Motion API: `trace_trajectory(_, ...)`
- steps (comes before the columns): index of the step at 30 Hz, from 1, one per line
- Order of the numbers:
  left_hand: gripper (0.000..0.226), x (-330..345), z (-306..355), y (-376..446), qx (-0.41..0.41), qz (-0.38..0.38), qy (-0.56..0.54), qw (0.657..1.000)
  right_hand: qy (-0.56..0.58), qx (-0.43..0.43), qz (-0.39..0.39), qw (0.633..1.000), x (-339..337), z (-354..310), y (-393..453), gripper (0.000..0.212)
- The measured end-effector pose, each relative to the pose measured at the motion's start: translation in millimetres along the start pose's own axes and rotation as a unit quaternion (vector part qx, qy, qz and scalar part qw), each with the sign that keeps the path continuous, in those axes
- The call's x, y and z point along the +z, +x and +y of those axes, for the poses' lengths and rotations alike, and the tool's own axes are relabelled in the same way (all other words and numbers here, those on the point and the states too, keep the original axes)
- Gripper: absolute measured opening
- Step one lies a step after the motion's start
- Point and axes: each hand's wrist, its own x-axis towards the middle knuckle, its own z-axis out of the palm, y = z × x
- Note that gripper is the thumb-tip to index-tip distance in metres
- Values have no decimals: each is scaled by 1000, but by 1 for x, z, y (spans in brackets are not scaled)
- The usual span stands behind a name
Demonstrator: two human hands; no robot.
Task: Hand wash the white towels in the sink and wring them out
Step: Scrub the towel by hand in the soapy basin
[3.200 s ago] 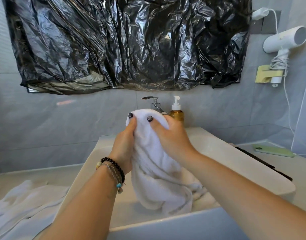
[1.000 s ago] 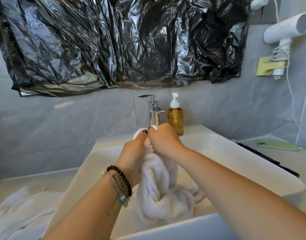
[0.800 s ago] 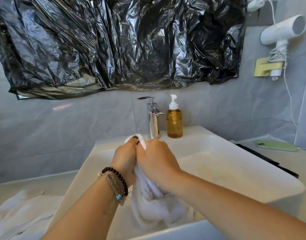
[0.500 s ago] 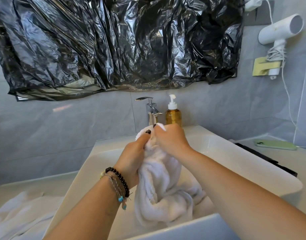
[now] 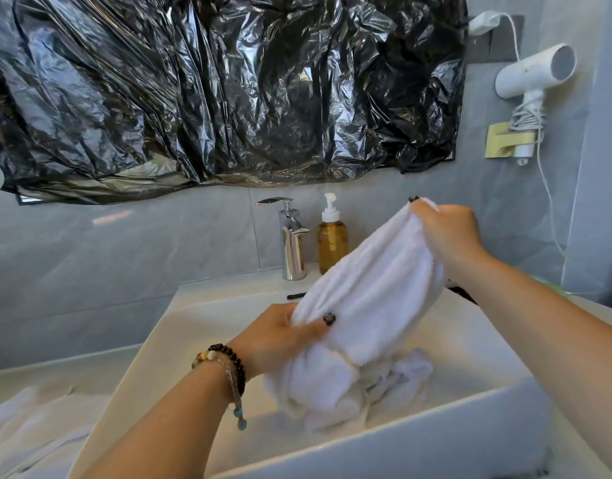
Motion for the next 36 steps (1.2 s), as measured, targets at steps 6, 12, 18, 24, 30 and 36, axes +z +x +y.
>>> trace_trajectory(6,52,-8,4,-1,78,78,-136,985,-390,-53,-222,892,-17,13,-16,57)
trace_trajectory(12,37,-14,11,-4,132,68,-211,966,-62,-2,-438,897,49,-9,-71,55)
trace_trajectory(18,42,-27,8,-2,127,195,-244,942,99,16,-464,880,75,-3,-78,62)
trace_trajectory(24,58,-26,7,4,119,163,-255,946,53,-226,-310,922,82,-23,-59,38)
trace_trajectory(30,55,-20,11,0,88,88,-219,968,-23,-297,-158,942,82,-51,-51,58)
trace_trajectory(36,48,-23,9,7,65,205,-331,919,-70,-175,-154,970,104,-20,-94,59)
